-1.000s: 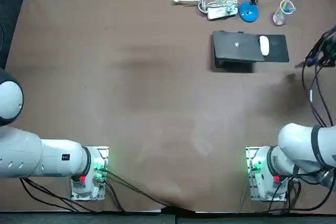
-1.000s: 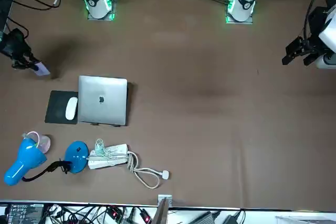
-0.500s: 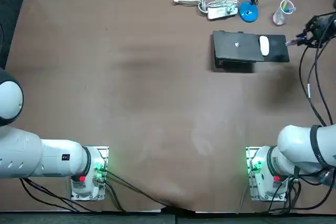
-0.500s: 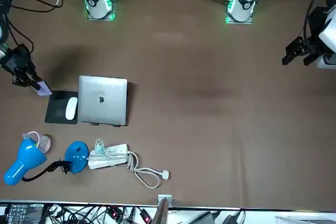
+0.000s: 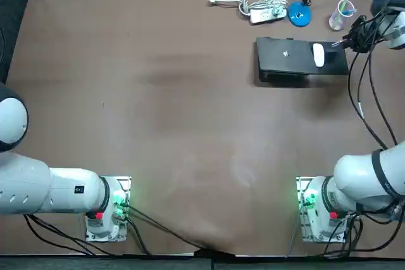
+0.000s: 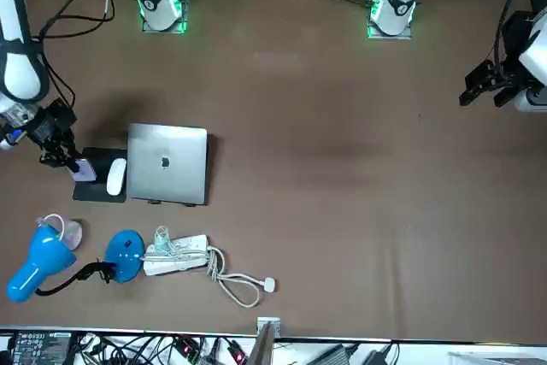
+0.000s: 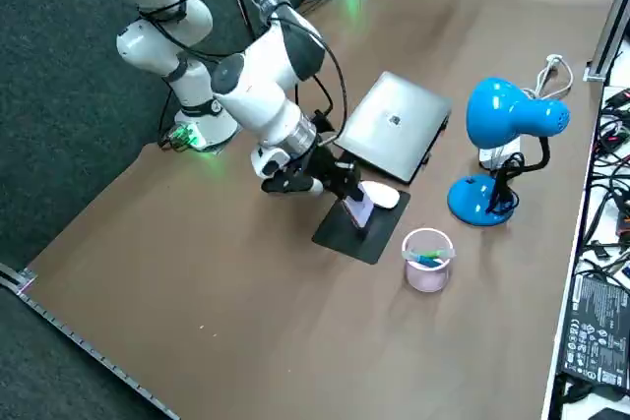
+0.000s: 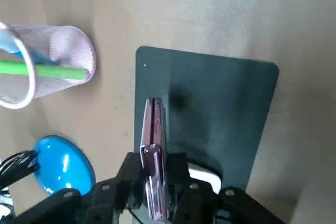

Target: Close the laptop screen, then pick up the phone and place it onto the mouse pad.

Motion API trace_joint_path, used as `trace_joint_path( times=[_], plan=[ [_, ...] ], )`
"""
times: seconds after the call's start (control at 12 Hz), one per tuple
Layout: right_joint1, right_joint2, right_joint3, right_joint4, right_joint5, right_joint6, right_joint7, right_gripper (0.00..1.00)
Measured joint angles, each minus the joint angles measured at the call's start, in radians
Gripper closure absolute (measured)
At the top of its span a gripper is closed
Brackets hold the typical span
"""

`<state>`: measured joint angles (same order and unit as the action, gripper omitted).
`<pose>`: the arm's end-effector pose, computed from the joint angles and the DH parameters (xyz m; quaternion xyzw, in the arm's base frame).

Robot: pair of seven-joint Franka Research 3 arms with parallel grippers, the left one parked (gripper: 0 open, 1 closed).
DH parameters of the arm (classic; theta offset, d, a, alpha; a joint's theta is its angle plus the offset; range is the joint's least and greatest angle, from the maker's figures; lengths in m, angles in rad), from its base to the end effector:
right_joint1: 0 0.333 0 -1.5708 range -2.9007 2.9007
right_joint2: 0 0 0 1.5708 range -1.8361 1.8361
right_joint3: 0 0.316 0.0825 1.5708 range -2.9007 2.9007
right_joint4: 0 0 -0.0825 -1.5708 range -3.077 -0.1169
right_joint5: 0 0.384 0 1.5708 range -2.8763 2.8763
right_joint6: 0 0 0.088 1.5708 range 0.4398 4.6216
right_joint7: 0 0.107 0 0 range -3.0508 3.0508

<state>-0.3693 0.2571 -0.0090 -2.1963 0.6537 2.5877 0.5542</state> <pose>0.5221 -0.2196 0.2768 -0.7270 0.6579 -0.0473 0.1906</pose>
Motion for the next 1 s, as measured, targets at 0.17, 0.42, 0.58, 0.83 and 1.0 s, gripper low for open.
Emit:
trace_joint_path(
  times=[0.17, 0.42, 0.58, 0.83, 1.0],
  plan=[
    [0.010, 0.036, 0.000, 0.001, 0.027, 0.047, -0.004, 0.78],
    [0.012, 0.051, 0.000, 0.003, 0.033, 0.068, -0.006, 0.78],
    [0.012, 0.059, -0.001, 0.003, 0.051, 0.081, -0.007, 0.78],
    [0.013, 0.078, -0.001, 0.013, 0.085, 0.094, -0.013, 0.78],
    [0.014, 0.091, -0.001, 0.022, 0.087, 0.094, -0.029, 0.78]
  ],
)
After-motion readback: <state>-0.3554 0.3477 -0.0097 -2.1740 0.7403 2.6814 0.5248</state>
